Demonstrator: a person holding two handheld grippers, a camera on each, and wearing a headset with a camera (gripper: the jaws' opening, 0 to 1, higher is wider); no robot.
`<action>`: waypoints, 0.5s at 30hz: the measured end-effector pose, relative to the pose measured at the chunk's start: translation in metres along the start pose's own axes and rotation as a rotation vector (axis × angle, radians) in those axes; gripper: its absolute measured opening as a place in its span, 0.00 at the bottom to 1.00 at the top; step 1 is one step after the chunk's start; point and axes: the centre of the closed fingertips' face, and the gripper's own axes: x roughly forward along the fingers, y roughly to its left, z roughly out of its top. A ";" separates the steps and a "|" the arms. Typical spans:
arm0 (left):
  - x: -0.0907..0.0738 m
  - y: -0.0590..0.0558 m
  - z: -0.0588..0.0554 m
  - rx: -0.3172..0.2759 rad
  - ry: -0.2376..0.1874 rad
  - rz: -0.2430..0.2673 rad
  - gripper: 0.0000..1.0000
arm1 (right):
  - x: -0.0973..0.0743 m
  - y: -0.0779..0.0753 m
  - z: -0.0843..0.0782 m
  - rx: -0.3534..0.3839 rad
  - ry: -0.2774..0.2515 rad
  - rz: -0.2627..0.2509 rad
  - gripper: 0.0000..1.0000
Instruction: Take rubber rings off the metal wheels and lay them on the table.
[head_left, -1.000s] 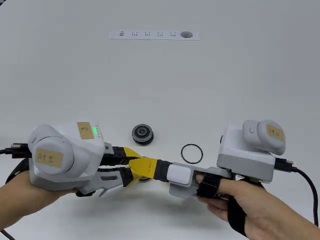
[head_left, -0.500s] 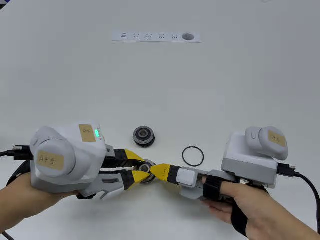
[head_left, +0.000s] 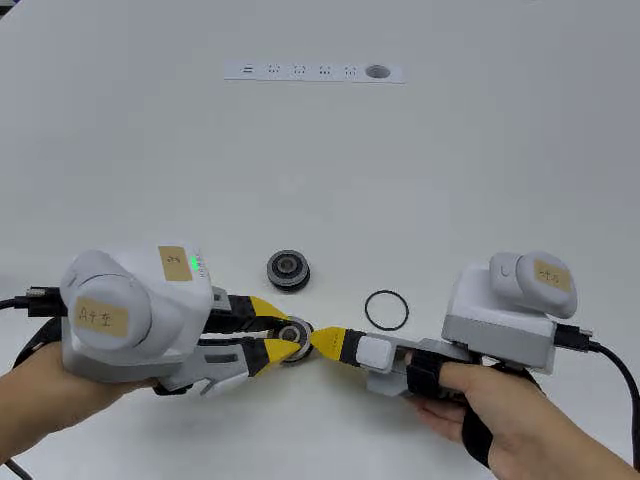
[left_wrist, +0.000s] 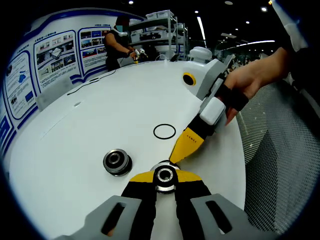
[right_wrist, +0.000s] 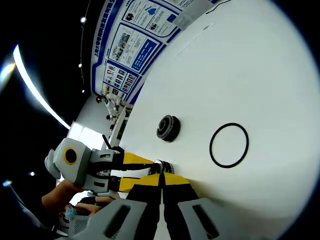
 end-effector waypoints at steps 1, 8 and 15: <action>0.000 0.000 0.000 0.001 0.001 0.000 0.13 | 0.000 0.000 0.000 0.002 -0.001 -0.004 0.01; 0.000 0.000 0.000 0.001 0.002 0.001 0.13 | 0.000 0.005 0.000 -0.027 -0.007 -0.013 0.00; 0.000 0.000 0.000 0.001 0.001 0.002 0.13 | 0.001 0.006 0.000 -0.058 -0.003 -0.017 0.00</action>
